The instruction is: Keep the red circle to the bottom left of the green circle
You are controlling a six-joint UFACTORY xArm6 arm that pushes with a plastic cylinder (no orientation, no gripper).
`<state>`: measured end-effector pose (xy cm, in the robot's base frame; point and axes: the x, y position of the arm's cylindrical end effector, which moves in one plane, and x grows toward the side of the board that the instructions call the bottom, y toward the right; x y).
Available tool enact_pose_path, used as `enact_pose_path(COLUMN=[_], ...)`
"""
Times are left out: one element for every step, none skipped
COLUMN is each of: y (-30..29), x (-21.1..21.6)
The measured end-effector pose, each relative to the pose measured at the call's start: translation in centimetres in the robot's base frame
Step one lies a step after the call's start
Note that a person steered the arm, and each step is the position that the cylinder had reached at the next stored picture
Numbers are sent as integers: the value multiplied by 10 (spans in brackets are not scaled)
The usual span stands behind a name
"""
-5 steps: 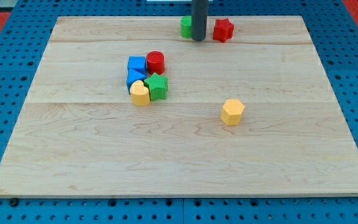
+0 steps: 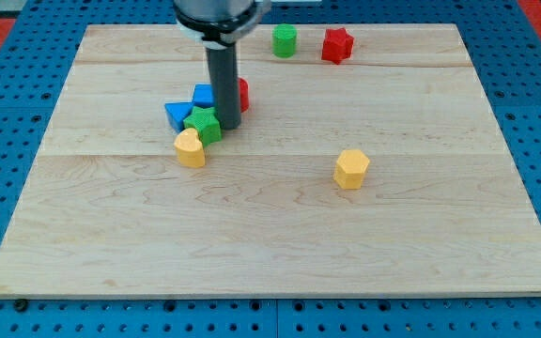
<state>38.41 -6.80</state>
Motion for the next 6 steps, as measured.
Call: enact_pose_path(y=[23,46,53,85,125,88], x=[-24,-37,-58,-79,-83,-84])
